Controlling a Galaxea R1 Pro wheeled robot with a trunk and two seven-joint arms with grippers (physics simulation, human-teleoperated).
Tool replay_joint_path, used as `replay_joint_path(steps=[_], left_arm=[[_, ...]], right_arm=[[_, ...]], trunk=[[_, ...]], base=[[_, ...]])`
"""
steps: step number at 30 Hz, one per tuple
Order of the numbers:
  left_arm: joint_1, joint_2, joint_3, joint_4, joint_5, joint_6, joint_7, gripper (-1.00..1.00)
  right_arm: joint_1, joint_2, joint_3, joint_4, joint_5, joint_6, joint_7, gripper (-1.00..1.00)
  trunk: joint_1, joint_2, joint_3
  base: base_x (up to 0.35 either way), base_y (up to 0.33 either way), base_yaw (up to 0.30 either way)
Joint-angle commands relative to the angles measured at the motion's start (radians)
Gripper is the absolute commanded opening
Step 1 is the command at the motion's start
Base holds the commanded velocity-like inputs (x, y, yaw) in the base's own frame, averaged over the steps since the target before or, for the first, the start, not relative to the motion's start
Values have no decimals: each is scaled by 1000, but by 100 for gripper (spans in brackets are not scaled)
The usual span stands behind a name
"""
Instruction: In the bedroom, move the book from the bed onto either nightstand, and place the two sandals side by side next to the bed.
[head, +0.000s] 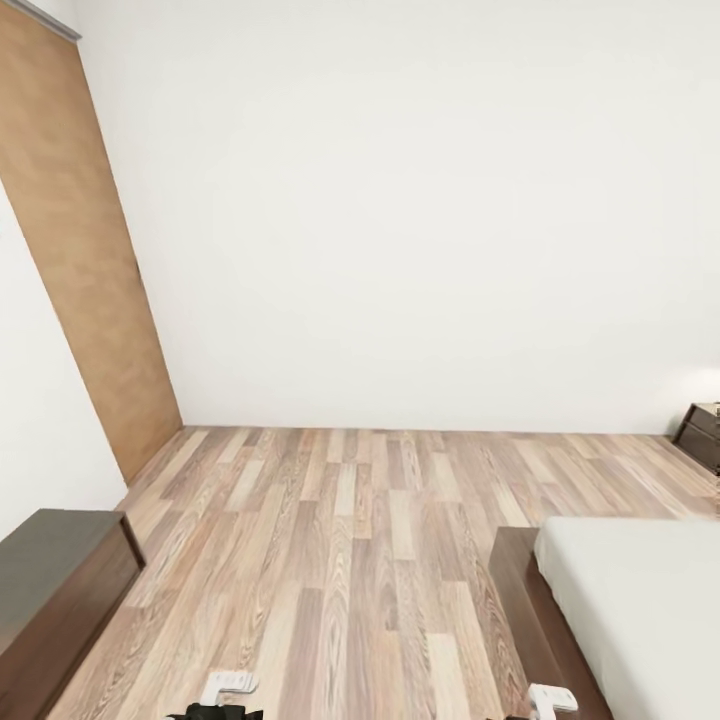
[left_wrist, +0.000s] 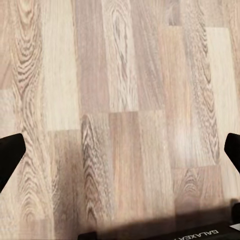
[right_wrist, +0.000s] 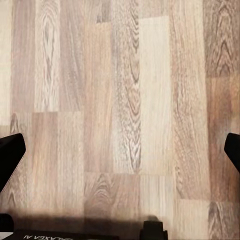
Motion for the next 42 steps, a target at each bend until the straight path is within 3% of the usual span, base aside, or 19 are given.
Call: replay_joint_path(steps=[1,42], left_arm=[[0,1,-4,-1,8,3,-2,100],[0,0,-4,-1,7,5,-2,100]], right_arm=[[-1,0,-8,0,-7,4,6,100],[-1,1,-7,0,-7,4,6,100]], trunk=[[1,-1,-1],[1,-1,-1]], base=[[322,58,-216],[19,2,-297]])
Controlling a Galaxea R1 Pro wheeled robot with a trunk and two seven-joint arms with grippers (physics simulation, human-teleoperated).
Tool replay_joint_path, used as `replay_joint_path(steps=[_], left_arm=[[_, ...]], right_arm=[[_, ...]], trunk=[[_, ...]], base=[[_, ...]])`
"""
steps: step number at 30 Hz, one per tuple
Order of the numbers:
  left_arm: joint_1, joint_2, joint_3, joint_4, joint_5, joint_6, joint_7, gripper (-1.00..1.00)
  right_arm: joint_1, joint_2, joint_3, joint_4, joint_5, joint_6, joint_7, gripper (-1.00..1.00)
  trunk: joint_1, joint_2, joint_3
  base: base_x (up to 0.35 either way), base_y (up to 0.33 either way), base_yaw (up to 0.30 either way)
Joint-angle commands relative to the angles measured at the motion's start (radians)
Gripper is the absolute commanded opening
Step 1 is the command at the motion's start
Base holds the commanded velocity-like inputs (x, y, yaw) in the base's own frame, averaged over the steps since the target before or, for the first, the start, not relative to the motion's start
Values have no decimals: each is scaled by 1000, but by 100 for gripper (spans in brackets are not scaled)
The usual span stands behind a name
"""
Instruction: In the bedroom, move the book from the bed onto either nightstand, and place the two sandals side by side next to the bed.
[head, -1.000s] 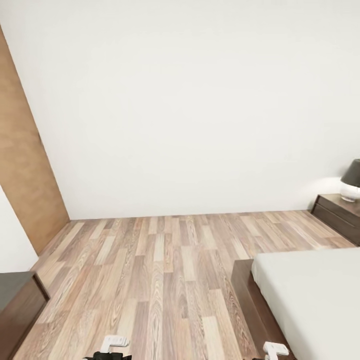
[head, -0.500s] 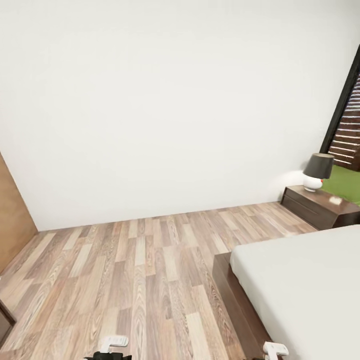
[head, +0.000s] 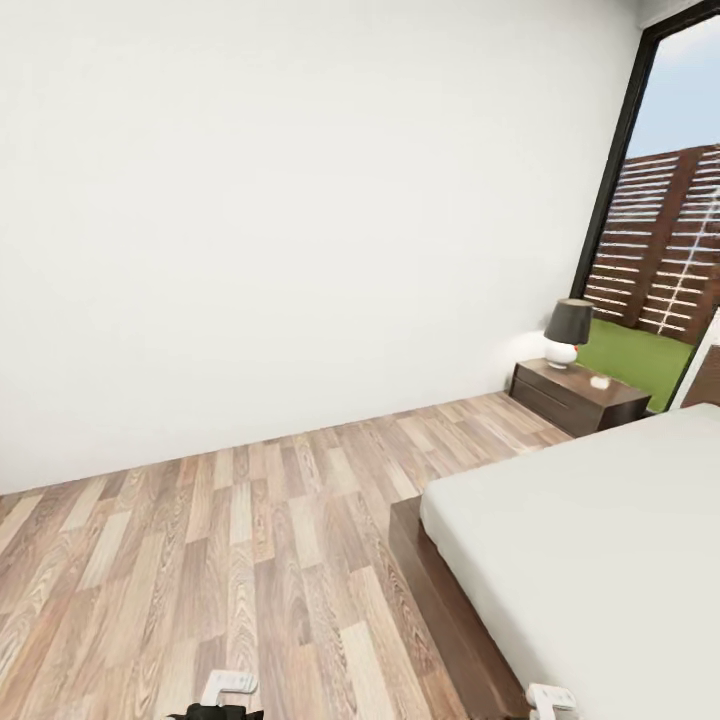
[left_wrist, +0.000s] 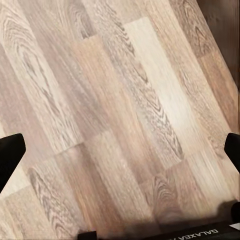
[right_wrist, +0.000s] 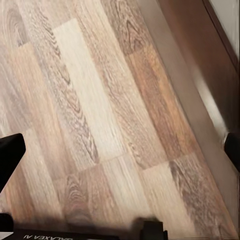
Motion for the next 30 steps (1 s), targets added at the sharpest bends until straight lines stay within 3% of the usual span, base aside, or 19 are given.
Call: replay_joint_path(steps=[1,20,30], left_arm=[[0,1,-5,-1,8,3,-2,100],[0,1,-5,-1,8,6,-2,100],[0,1,-5,-1,8,6,-2,100]], right_arm=[[-1,0,-8,0,-7,4,6,100],[-1,0,-8,0,-7,5,6,100],[-1,0,-8,0,-7,4,6,100]], trunk=[[0,-1,-1],[0,-1,-1],[-38,69,30]], base=[[0,0,-300],[0,0,-300],[0,0,-300]])
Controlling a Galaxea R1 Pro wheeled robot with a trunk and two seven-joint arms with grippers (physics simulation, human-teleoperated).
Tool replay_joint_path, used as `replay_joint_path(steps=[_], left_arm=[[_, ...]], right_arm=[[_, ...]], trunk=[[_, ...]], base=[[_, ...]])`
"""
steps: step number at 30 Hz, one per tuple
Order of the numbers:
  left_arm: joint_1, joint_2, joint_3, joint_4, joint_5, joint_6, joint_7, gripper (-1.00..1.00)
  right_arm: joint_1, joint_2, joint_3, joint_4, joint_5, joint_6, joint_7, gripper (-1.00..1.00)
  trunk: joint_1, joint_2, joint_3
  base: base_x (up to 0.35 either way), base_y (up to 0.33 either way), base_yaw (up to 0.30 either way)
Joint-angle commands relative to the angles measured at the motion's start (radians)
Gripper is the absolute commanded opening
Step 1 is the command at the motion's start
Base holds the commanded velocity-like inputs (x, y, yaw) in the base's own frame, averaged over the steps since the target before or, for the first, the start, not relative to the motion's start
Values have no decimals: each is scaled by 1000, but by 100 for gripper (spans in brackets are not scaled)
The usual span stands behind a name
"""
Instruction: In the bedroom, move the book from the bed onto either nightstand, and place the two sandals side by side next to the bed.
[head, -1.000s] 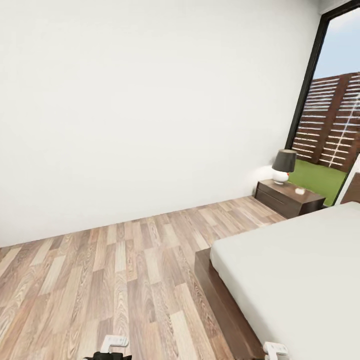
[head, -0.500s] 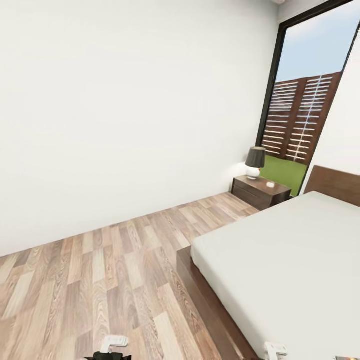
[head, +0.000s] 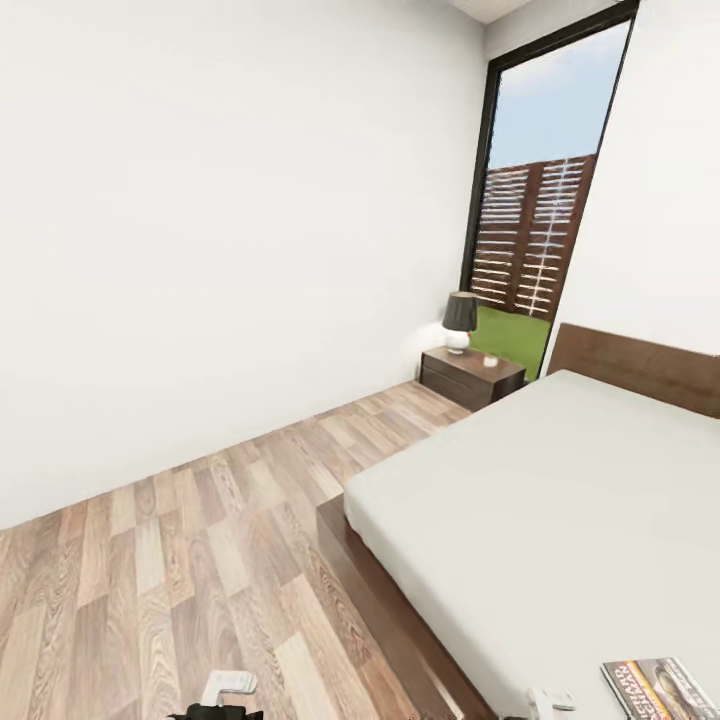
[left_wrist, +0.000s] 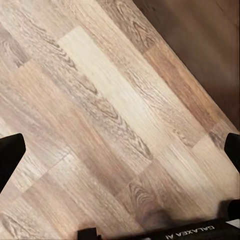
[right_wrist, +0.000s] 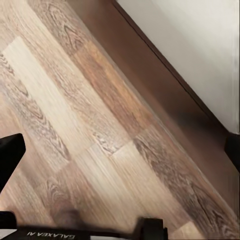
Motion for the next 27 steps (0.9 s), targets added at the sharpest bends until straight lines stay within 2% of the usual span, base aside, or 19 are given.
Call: replay_joint_path(steps=[1,7,27], left_arm=[[0,1,-5,-1,8,4,-2,100],[0,1,-5,-1,8,4,-2,100],[0,1,-5,-1,8,4,-2,100]], right_arm=[[-1,0,-8,0,-7,4,6,100],[-1,0,-8,0,-7,4,6,100],[-1,0,-8,0,-7,4,6,100]], trunk=[[-4,7,2],[-27,49,21],[-27,49,21]], base=[[0,0,-300],[0,0,-300],[0,0,-300]])
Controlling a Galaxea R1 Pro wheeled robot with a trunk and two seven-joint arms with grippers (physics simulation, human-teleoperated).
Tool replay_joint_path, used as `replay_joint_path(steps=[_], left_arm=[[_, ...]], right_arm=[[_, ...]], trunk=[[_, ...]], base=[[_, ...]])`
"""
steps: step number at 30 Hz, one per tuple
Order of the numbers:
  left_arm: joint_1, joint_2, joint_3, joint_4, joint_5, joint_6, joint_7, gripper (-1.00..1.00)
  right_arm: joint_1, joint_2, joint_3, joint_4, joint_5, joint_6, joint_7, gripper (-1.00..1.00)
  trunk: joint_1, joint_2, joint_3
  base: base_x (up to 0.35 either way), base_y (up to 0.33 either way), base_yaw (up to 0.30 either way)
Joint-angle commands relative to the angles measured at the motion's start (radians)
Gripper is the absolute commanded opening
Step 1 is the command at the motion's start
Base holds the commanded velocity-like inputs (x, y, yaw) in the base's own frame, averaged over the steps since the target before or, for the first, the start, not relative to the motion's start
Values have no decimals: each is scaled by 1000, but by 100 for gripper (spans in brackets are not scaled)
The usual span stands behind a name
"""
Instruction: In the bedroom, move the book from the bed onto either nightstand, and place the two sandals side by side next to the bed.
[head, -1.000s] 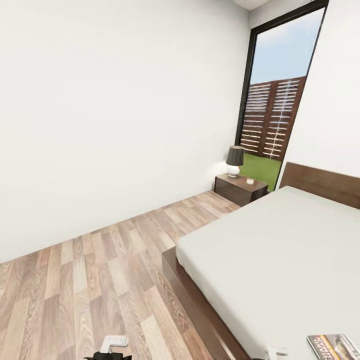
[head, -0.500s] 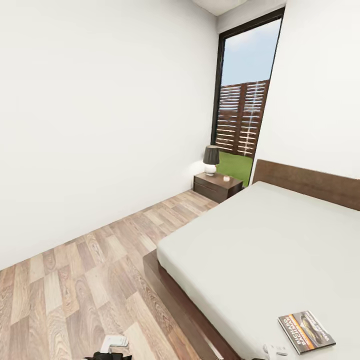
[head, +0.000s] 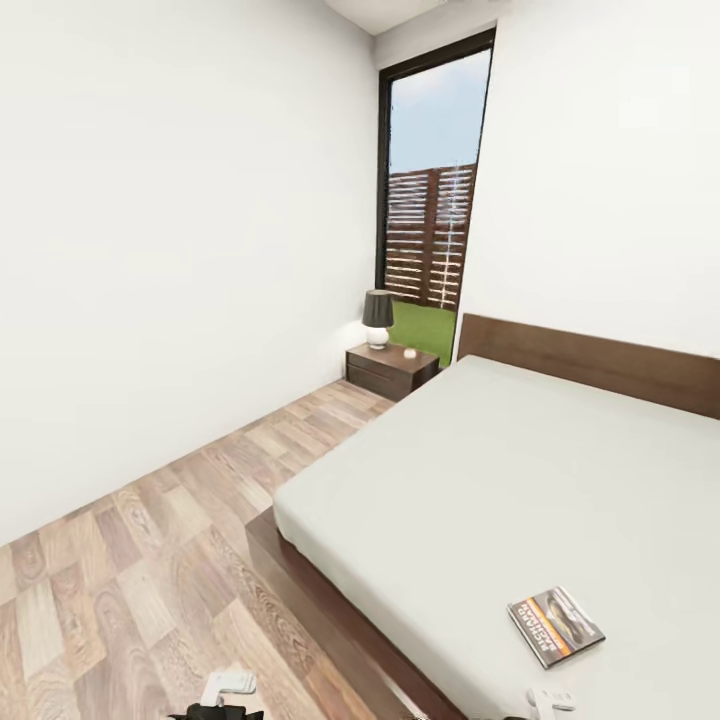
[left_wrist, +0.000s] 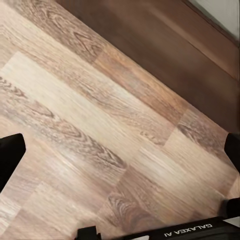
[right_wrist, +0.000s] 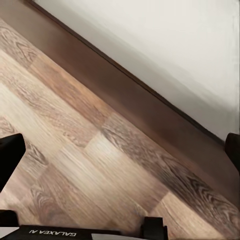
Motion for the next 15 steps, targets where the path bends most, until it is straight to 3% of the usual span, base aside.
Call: replay_joint_path(steps=[1,15], left_arm=[[0,1,-4,-1,8,4,-2,100],[0,1,-4,-1,8,4,-2,100]], right_arm=[[-1,0,-8,0,-7,4,6,100],[-1,0,-8,0,-7,4,6,100]], trunk=[[0,-1,-1],[0,-1,-1]], base=[[0,0,-300],[0,0,-300]])
